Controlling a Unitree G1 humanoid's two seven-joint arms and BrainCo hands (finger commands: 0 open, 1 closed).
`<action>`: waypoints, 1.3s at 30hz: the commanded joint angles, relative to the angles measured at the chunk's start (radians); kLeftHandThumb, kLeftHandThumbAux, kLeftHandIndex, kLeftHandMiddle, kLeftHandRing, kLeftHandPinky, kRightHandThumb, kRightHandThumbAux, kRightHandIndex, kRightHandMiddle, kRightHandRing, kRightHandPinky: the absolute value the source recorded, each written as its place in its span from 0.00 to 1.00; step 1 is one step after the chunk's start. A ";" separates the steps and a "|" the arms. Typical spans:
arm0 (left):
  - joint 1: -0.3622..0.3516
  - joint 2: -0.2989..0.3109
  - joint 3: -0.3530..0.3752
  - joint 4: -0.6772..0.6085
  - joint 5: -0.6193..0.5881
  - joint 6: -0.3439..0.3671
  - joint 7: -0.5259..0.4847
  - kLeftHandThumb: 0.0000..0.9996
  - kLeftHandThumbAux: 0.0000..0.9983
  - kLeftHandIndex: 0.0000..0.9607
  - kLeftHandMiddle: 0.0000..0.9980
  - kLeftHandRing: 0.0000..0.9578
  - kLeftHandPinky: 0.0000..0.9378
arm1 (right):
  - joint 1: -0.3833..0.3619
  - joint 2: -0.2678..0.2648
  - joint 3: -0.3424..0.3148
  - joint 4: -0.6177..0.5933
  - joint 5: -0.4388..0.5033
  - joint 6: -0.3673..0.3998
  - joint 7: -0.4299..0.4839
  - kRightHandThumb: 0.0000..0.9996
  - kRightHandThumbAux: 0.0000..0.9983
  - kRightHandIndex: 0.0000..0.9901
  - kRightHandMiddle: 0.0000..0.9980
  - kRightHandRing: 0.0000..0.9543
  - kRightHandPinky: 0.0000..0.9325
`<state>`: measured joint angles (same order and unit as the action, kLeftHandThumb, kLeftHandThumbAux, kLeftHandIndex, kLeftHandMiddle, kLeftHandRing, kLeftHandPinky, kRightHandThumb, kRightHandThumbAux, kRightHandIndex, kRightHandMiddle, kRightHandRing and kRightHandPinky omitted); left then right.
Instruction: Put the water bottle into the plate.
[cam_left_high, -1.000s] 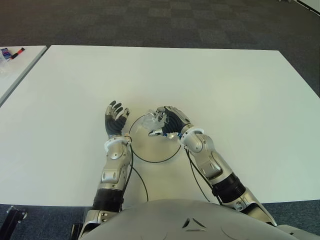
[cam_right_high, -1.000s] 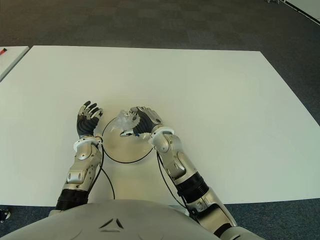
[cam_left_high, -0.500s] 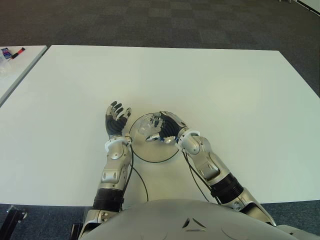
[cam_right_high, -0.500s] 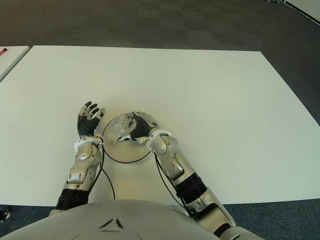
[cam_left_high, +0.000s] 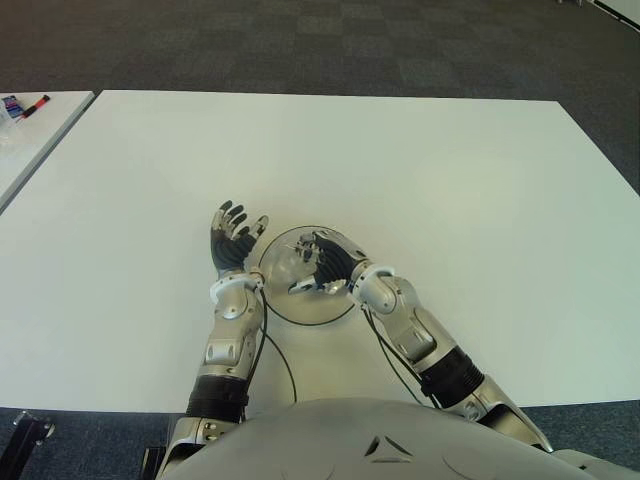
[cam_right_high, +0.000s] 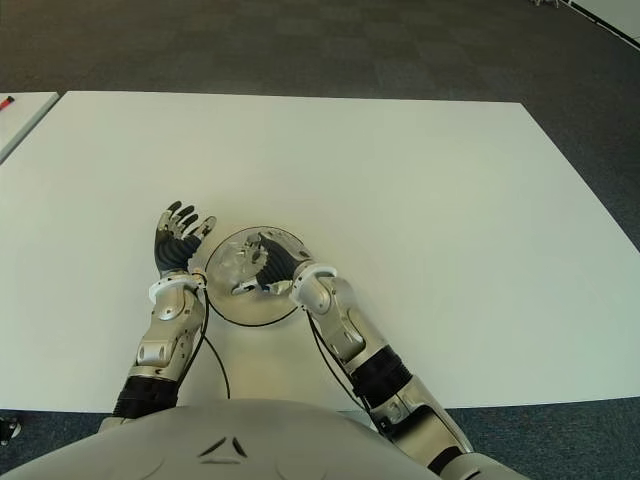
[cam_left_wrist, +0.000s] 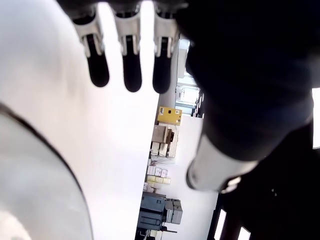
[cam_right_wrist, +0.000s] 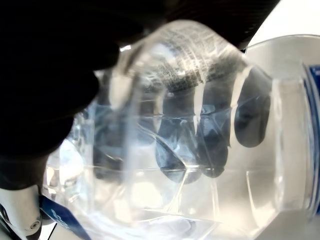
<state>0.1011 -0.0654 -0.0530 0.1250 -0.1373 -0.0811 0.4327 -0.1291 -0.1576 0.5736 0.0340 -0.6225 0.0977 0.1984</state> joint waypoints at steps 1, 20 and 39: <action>-0.009 -0.096 0.002 0.017 0.007 -0.011 0.005 0.09 0.92 0.17 0.23 0.24 0.25 | -0.024 -0.011 0.014 0.025 -0.009 -0.035 0.004 0.85 0.68 0.40 0.53 0.87 0.85; 0.004 -0.099 -0.001 -0.004 0.010 -0.022 0.010 0.11 0.91 0.18 0.25 0.25 0.27 | -0.039 -0.014 0.010 0.075 -0.024 -0.091 -0.028 0.85 0.68 0.40 0.52 0.86 0.87; 0.015 -0.090 -0.003 -0.014 0.002 -0.018 -0.006 0.11 0.90 0.17 0.23 0.24 0.25 | -0.079 -0.080 0.053 0.126 -0.152 -0.161 -0.058 0.50 0.62 0.02 0.04 0.05 0.14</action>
<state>0.1019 -0.0654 -0.0527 0.1163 -0.1375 -0.1047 0.4327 -0.2032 -0.2141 0.6135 0.1386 -0.7489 -0.0661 0.1201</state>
